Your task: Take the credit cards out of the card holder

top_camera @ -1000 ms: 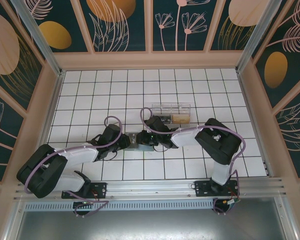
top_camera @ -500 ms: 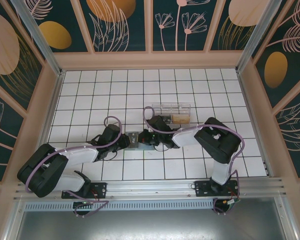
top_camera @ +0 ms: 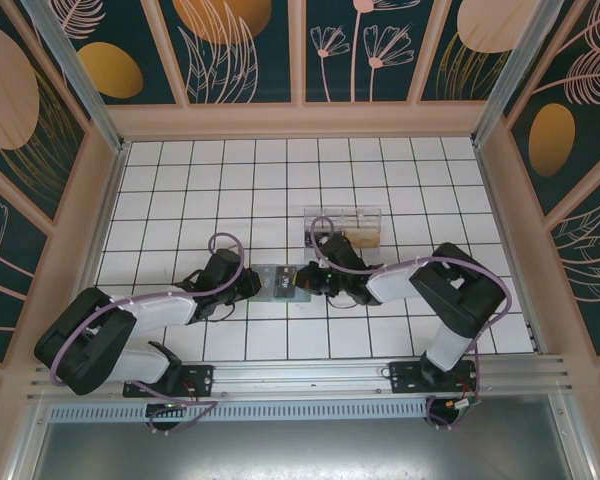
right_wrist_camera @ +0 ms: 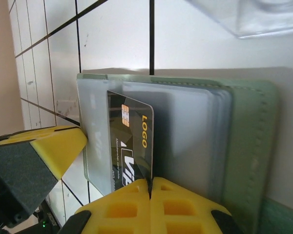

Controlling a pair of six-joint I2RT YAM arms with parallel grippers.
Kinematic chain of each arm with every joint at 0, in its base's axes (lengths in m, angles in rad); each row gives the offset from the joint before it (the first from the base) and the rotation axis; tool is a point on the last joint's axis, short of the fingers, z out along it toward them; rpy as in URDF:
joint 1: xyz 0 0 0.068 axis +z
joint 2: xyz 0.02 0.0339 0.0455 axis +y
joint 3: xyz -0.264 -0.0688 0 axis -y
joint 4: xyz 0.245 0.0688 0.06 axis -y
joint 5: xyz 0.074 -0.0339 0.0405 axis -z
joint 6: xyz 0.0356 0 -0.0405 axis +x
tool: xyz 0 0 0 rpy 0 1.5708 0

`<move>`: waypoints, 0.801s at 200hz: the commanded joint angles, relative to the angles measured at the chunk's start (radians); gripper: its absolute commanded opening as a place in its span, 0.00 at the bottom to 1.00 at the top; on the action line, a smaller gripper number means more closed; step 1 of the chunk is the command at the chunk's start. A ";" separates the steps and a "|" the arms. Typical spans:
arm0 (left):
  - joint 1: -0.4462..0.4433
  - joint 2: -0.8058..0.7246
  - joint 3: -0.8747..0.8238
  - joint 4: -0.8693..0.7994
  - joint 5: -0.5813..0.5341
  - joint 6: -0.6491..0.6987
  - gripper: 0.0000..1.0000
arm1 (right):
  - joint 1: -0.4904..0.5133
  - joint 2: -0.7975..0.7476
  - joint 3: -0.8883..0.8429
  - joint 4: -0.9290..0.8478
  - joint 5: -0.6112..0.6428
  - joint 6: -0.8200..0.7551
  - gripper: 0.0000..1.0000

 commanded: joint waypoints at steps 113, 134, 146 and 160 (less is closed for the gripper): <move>-0.001 -0.173 0.018 -0.075 0.007 0.000 0.55 | -0.071 -0.494 0.112 -0.560 0.192 -0.433 0.00; -0.001 -0.266 0.034 -0.109 -0.018 0.007 0.75 | -0.067 -0.476 0.232 -0.696 0.273 -0.580 0.00; -0.002 -0.320 0.039 -0.130 -0.037 0.005 0.89 | -0.062 -0.456 0.289 -0.751 0.321 -0.670 0.00; -0.001 -0.388 0.040 -0.154 -0.059 0.000 0.98 | -0.043 -0.435 0.341 -0.792 0.371 -0.814 0.00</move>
